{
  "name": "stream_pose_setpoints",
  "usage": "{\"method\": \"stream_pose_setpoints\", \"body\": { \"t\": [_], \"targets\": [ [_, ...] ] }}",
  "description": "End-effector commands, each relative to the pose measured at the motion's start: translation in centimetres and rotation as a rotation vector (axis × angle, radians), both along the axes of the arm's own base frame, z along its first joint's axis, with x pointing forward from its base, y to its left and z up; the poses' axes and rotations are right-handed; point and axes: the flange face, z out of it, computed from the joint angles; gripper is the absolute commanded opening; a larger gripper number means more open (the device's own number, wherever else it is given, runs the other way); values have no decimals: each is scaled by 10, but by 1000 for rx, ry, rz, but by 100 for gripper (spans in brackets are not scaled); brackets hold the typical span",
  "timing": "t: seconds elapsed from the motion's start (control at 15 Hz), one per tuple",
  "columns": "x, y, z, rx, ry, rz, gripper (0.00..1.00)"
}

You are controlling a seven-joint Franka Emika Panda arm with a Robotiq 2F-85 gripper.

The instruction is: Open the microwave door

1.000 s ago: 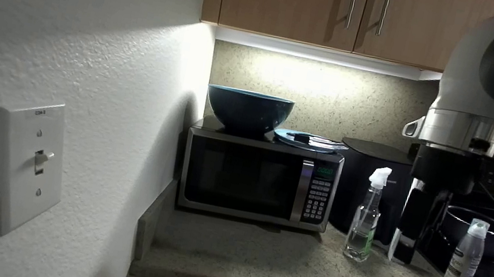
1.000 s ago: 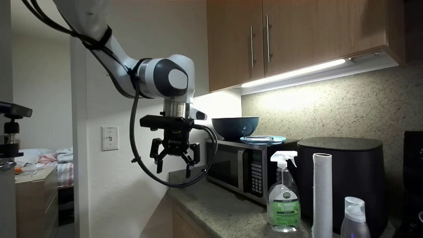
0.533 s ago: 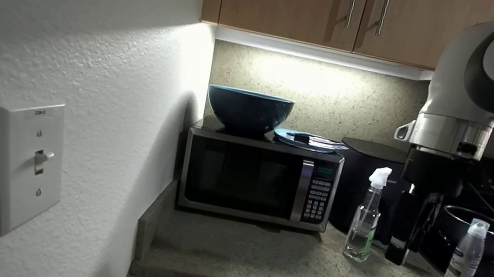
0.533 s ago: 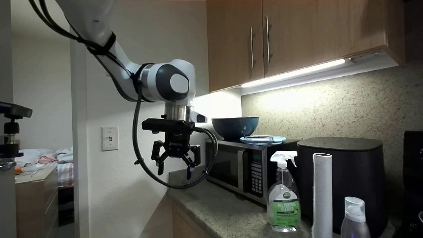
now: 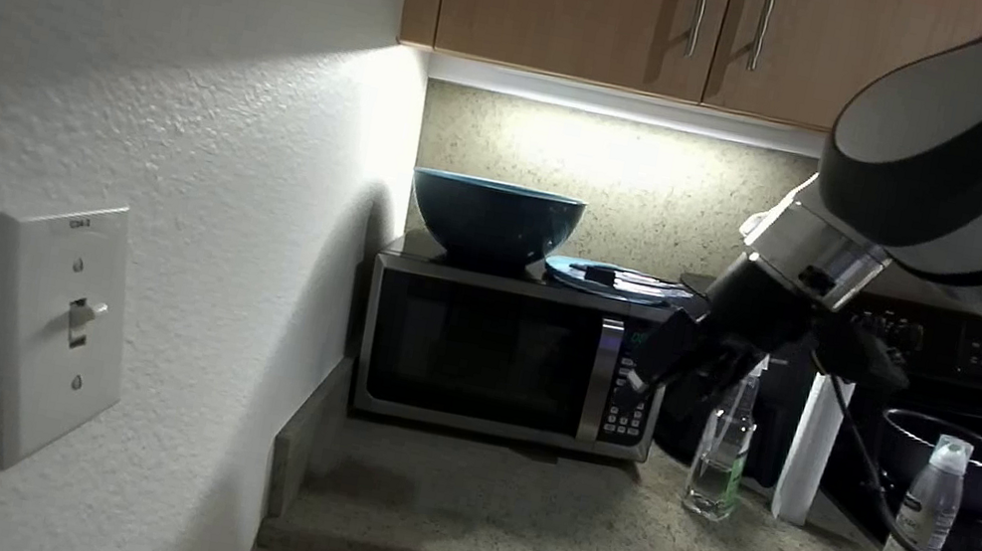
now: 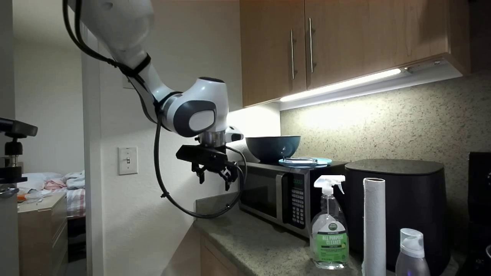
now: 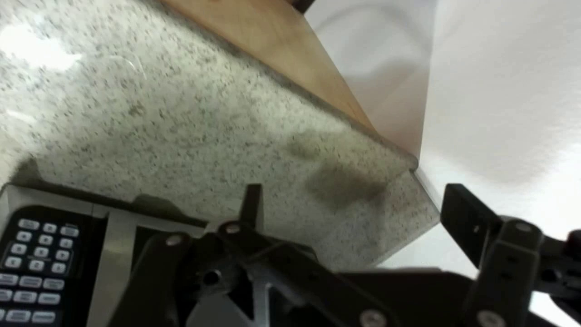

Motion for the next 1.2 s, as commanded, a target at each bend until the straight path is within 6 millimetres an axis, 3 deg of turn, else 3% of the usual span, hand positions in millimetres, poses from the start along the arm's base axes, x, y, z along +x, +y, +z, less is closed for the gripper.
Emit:
{"method": "stream_pose_setpoints", "body": {
  "t": [0.0,0.33,0.8,1.13],
  "targets": [
    [4,3,-1,1,-5,4,100],
    [5,2,-2,0,-1,1,100],
    [32,8,-14,-20,-287,-212,100],
    [41,-13,-30,-64,-465,-389,100]
  ]
}}
